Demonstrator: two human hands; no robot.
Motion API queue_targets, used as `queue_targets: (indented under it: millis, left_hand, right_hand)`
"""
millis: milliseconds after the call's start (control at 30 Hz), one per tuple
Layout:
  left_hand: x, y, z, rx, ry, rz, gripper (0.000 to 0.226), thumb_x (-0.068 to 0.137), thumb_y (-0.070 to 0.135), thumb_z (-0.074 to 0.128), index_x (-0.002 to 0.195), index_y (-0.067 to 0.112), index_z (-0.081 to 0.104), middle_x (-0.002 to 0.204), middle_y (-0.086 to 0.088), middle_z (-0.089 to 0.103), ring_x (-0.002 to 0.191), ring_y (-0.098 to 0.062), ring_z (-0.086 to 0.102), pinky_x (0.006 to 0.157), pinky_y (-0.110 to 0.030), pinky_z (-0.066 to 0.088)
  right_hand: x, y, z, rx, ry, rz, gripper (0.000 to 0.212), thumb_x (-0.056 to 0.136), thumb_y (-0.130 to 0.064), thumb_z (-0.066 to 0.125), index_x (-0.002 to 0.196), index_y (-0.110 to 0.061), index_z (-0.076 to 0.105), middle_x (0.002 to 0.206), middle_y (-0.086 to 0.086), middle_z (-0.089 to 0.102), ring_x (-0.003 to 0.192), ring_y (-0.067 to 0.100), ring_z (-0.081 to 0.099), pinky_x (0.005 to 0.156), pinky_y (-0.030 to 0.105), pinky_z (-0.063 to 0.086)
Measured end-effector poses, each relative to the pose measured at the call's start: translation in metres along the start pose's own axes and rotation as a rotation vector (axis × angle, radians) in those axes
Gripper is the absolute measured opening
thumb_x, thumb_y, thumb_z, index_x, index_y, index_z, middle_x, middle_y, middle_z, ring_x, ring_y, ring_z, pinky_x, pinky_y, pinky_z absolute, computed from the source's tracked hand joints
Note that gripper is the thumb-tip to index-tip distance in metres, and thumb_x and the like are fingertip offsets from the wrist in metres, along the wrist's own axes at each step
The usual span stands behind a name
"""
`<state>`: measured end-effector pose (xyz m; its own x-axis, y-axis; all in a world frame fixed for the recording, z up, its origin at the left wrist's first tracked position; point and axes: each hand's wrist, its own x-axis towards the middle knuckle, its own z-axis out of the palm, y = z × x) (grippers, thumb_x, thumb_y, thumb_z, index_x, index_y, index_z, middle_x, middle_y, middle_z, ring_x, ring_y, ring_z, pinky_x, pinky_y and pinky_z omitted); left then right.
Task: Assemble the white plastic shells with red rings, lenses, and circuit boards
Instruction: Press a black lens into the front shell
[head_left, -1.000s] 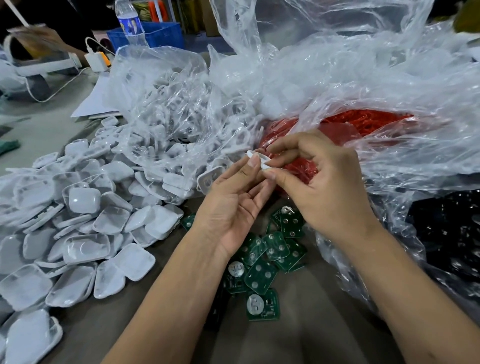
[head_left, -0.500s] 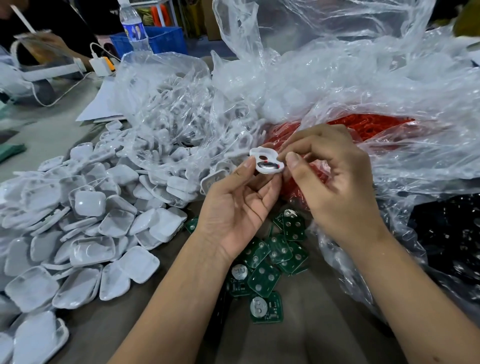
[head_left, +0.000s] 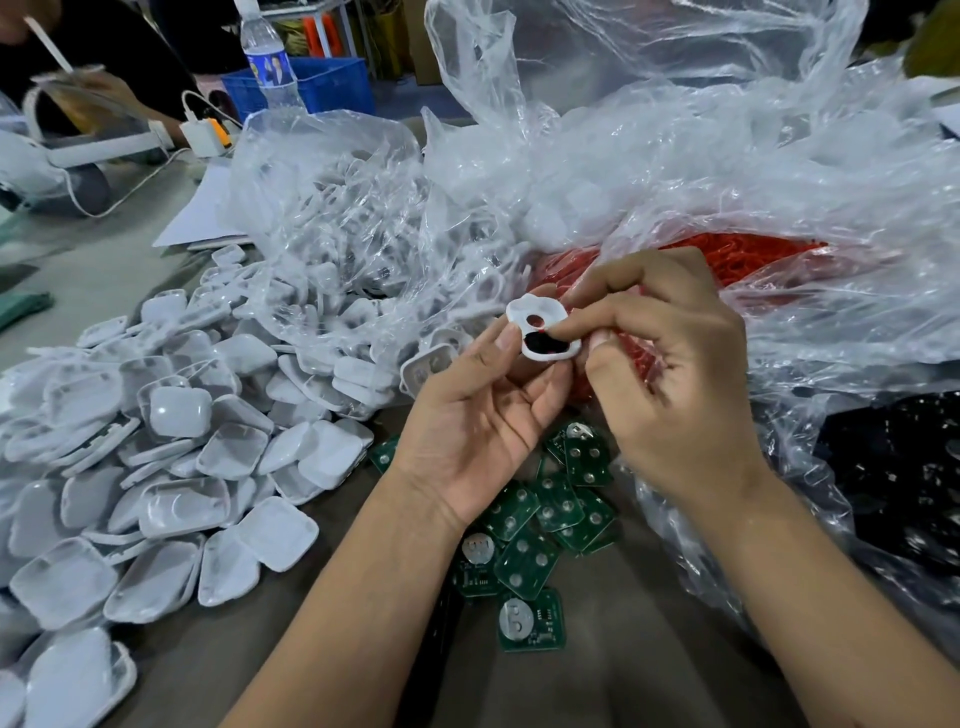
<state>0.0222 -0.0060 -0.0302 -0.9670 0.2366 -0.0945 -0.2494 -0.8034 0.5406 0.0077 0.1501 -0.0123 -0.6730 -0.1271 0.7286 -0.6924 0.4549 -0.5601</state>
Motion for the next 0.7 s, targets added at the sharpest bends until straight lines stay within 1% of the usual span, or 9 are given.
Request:
queue_targets:
  millis: [100,167,333,500,567,600,633,667,700]
  left_hand:
    - [0.000,-0.002,0.000,0.061,0.022,0.013,0.056,0.080,0.013,0.072,0.134,0.001,0.061,0.109,-0.016,0.071,0.101,-0.026,0.067,0.101,-0.032,0.050]
    - [0.000,-0.003,-0.001,0.074,0.035,0.021,0.056,0.079,0.013,0.073,0.132,0.000,0.062,0.108,-0.016,0.072,0.101,-0.026,0.068,0.103,-0.034,0.046]
    - [0.002,-0.004,-0.001,0.042,0.053,0.038,0.048,0.079,0.012,0.075,0.125,0.001,0.066,0.106,-0.016,0.073,0.096,-0.024,0.072,0.100,-0.031,0.050]
    - [0.005,-0.002,0.002,-0.059,0.069,0.029,0.040,0.082,0.009,0.073,0.120,0.002,0.067,0.108,-0.017,0.072,0.093,-0.025,0.073,0.085,-0.027,0.061]
    - [0.006,-0.002,0.004,-0.088,0.053,0.021,0.044,0.083,0.008,0.071,0.126,0.001,0.063,0.112,-0.020,0.072,0.094,-0.028,0.074,0.082,-0.028,0.062]
    - [0.007,-0.002,0.005,-0.095,0.042,0.013,0.050,0.083,0.008,0.071,0.132,0.000,0.060,0.115,-0.023,0.071,0.096,-0.031,0.074,0.083,-0.028,0.062]
    - [0.008,-0.002,0.005,-0.099,0.033,0.003,0.058,0.083,0.009,0.072,0.138,-0.001,0.057,0.120,-0.024,0.070,0.098,-0.033,0.073,0.085,-0.029,0.062]
    - [0.009,-0.002,0.005,-0.102,0.025,-0.005,0.062,0.082,0.010,0.074,0.141,-0.001,0.055,0.123,-0.025,0.068,0.100,-0.034,0.072,0.087,-0.029,0.061]
    - [0.010,-0.003,0.004,-0.109,0.021,-0.012,0.063,0.081,0.010,0.075,0.140,0.000,0.056,0.123,-0.025,0.068,0.101,-0.035,0.072,0.088,-0.029,0.061]
  right_hand:
    - [0.001,-0.001,0.001,-0.031,-0.014,-0.023,0.019,0.079,0.000,0.060,0.080,-0.005,0.078,0.093,0.005,0.068,0.103,0.027,0.055,0.087,0.036,0.047]
    - [0.002,0.000,0.001,-0.048,-0.035,-0.027,0.017,0.078,0.000,0.060,0.077,-0.004,0.077,0.092,0.005,0.068,0.103,0.028,0.055,0.087,0.036,0.046]
    - [0.001,0.001,0.003,-0.025,-0.047,0.002,0.019,0.082,0.000,0.059,0.080,-0.005,0.077,0.092,0.002,0.068,0.102,0.024,0.056,0.087,0.036,0.047]
    - [0.003,-0.003,0.000,0.139,-0.071,0.152,0.023,0.091,0.002,0.060,0.092,-0.009,0.080,0.098,-0.001,0.072,0.101,0.015,0.066,0.089,0.037,0.055]
    - [0.009,-0.009,-0.004,0.165,-0.057,0.242,0.019,0.097,-0.002,0.062,0.098,-0.011,0.079,0.096,-0.004,0.073,0.091,0.013,0.071,0.082,0.038,0.059]
    - [0.015,-0.012,-0.008,0.163,-0.030,0.270,0.017,0.099,-0.005,0.063,0.099,-0.011,0.078,0.092,-0.006,0.074,0.083,0.010,0.072,0.074,0.033,0.060]
    - [0.024,-0.014,-0.013,0.150,0.000,0.292,0.015,0.099,-0.007,0.064,0.097,-0.012,0.078,0.085,-0.009,0.074,0.073,0.007,0.071,0.065,0.025,0.058]
    - [0.036,-0.014,-0.019,0.115,0.019,0.313,0.015,0.098,-0.009,0.065,0.094,-0.013,0.079,0.077,-0.011,0.073,0.065,0.003,0.069,0.058,0.017,0.053]
    - [0.051,-0.013,-0.026,0.049,0.020,0.328,0.014,0.096,-0.013,0.067,0.091,-0.015,0.080,0.070,-0.011,0.072,0.060,0.002,0.067,0.054,0.013,0.048]
